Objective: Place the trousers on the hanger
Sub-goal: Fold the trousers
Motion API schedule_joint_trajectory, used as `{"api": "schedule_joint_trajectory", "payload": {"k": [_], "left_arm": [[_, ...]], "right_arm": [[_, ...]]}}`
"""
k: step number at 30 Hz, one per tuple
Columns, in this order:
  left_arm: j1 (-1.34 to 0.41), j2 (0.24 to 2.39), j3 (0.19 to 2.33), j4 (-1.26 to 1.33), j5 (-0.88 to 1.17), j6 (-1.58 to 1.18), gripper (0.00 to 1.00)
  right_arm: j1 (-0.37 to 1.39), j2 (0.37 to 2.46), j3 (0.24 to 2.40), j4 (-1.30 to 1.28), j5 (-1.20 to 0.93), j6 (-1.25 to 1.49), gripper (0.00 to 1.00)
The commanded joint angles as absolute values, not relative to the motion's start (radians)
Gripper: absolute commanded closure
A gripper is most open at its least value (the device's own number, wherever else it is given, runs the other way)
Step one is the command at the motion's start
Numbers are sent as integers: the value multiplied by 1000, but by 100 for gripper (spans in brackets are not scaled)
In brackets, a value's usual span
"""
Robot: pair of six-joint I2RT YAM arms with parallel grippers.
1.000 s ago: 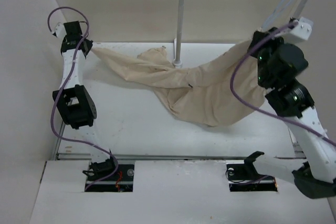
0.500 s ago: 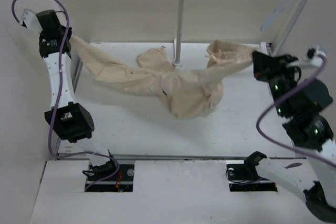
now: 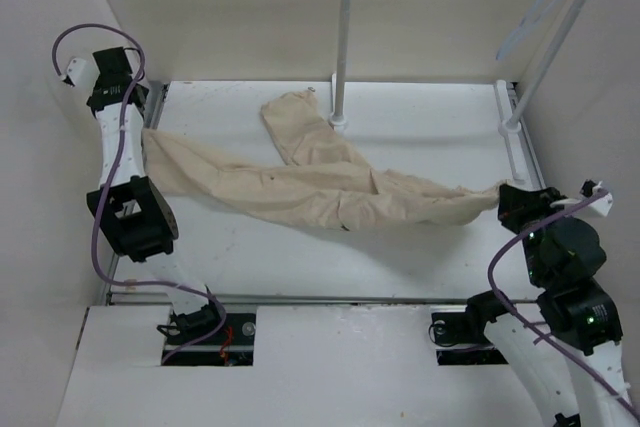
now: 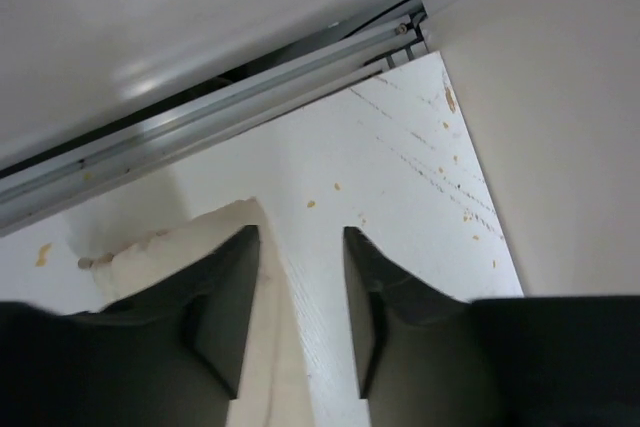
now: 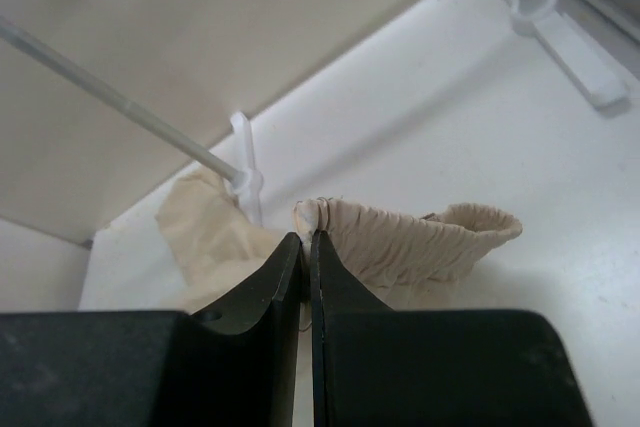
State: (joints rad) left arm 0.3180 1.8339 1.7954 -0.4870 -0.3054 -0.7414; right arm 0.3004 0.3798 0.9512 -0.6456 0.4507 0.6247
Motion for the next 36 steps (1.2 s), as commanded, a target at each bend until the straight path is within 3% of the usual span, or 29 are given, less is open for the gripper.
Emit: {"api": "schedule_joint_trajectory", "payload": {"k": [1, 5, 7, 9, 15, 26, 36], "left_arm": [[291, 1756, 1796, -454, -382, -744, 59], [233, 1710, 1773, -411, -486, -712, 58], [185, 1707, 1779, -384, -486, -666, 65], [99, 1748, 1821, -368, -409, -608, 66], [-139, 2058, 2074, -509, -69, -552, 54], [-127, 2283, 2083, -453, 48, -508, 49], [-104, 2394, 2164, -365, -14, -520, 46]], "right_arm": [[266, 310, 875, -779, 399, 696, 96], [226, 259, 861, -836, 399, 698, 96], [205, 256, 861, -830, 397, 687, 96], [197, 267, 853, -815, 377, 683, 96], [199, 261, 813, -765, 344, 678, 96], [212, 270, 764, -712, 324, 680, 95], [220, 265, 738, -693, 302, 695, 95]]}}
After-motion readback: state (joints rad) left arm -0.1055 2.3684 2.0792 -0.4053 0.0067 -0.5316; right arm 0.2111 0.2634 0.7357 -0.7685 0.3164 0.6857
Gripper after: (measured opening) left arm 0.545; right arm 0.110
